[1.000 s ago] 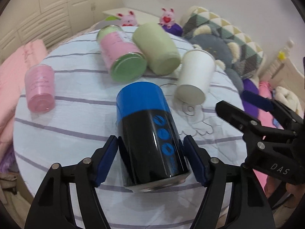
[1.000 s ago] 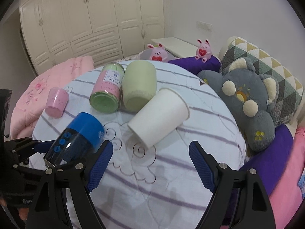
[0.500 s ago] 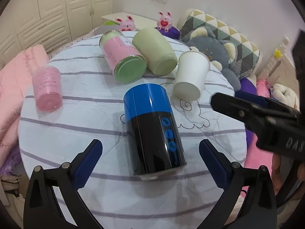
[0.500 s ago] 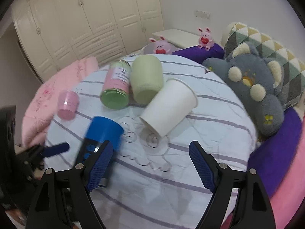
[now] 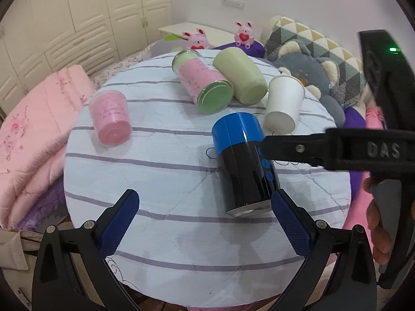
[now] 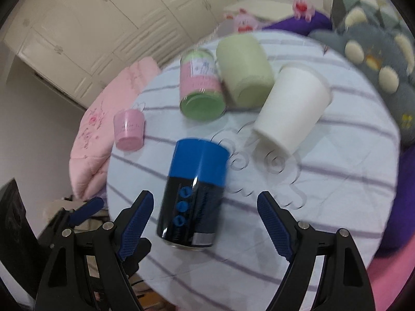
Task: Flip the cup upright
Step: 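Bring the right gripper over the blue-and-black cup and grasp its body, then rotate the blue-and-black cup upright with the right gripper, opening upward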
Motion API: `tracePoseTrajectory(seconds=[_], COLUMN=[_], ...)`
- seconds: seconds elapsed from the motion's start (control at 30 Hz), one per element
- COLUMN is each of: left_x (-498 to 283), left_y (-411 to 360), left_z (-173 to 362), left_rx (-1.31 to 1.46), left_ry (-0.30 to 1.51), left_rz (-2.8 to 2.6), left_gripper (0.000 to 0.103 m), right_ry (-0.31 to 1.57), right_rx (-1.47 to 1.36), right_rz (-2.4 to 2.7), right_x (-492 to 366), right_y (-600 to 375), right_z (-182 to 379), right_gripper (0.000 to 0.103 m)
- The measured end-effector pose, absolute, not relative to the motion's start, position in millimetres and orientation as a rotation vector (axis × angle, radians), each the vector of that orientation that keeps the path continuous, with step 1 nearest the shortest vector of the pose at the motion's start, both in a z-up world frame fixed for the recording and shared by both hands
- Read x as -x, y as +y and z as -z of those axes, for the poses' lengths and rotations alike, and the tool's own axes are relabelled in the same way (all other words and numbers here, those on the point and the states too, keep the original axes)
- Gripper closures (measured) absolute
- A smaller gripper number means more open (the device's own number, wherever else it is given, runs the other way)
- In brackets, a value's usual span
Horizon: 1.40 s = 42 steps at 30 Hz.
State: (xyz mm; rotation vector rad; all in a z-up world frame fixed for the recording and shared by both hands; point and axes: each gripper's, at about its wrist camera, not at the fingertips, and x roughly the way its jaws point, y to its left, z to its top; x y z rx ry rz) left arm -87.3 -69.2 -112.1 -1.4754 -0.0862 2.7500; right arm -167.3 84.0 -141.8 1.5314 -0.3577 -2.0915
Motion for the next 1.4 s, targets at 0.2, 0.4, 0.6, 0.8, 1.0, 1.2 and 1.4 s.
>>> tracePoseTrajectory(seconds=[0.2,0.4,0.6,0.8,1.0,1.2,1.4], left_x=[92.1,104.4,110.3,113.1,112.1,108.7,105.4], left_y=[-67.0,-66.2,-61.3,-60.1,-59.7,-53.0,-47.8], left_z=[121.9,134.2,140.1,141.5,142.3,140.9,141.1], left_rx=[1.504,1.523,1.511,1.510,1.514,1.527,1.539], left_ry=[-0.077,-0.119,-0.169,-0.186,-0.192,-0.159,-0.134], left_rz=[-2.696,-2.622,-2.525,-2.482,-2.465,-2.453,-2.480], left_gripper=[0.000,0.000,0.000,0.000,0.000,0.000,0.000], right_ry=[-0.388,-0.388,-0.390,-0.380,-0.347,-0.336,-0.309], right_rx=[-1.599,-1.650,-1.690,-1.711,-1.684,-1.632,-1.547], right_rz=[2.045,2.011,1.987,1.952,1.958,1.979,2.033], right_x=[176.6,189.0,200.2,213.9,214.6,208.0,201.1], right_y=[72.2,61.6,54.5,42.9,42.6,50.7,60.9], right_z=[150.1,161.9,173.7,186.3,193.2,183.4,166.1], right_gripper=[0.020,0.020,0.020,0.020,0.035,0.035,0.035])
